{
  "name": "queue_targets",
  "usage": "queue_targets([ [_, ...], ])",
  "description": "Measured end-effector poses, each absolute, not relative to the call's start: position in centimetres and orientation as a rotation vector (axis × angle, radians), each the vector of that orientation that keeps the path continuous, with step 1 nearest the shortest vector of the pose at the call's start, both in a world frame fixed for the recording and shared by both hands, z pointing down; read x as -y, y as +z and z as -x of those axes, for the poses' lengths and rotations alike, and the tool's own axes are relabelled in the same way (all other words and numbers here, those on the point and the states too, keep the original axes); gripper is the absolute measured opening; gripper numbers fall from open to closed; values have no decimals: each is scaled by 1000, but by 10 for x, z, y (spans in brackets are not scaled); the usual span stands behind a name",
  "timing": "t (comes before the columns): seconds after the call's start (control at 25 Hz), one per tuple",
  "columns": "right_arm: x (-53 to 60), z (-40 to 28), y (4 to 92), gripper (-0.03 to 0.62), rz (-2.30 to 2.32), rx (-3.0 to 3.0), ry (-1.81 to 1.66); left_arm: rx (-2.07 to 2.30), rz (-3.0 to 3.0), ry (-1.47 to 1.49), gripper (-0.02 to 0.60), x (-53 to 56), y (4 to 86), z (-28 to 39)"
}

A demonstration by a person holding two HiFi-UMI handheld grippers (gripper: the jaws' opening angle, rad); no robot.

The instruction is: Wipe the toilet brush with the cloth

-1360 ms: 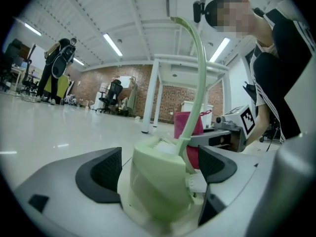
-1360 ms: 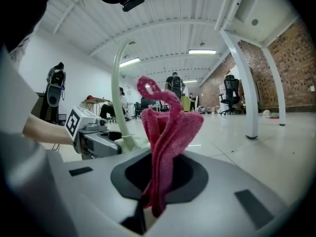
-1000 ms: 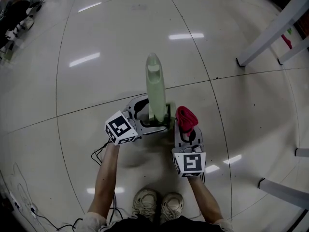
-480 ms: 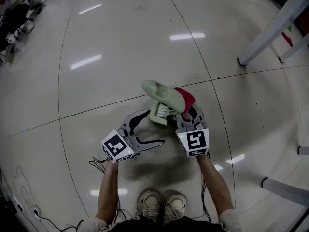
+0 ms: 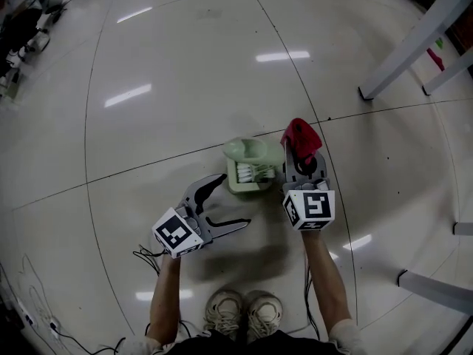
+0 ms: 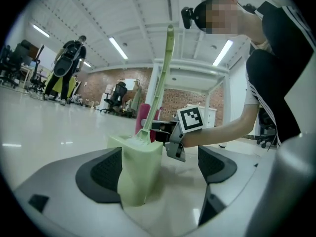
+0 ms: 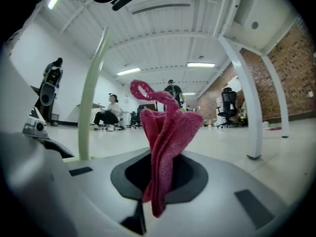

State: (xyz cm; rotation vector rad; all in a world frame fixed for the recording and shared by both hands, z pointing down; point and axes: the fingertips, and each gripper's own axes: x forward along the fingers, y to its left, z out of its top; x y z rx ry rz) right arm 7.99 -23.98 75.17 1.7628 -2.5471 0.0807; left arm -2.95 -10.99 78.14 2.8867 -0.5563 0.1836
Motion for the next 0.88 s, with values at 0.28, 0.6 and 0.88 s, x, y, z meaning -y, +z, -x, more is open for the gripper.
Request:
queue_targets([
  [0.28, 221, -119, 783, 31, -1927, 2518, 497, 598, -2883, 167, 460, 119, 782, 30],
  [0.6, 210, -79, 807, 31, -1792, 2560, 638, 634, -2913, 144, 460, 122, 770, 29],
  [0.88, 188, -76, 813, 31, -1760, 2530, 632, 598, -2966, 120, 461, 128, 756, 15],
])
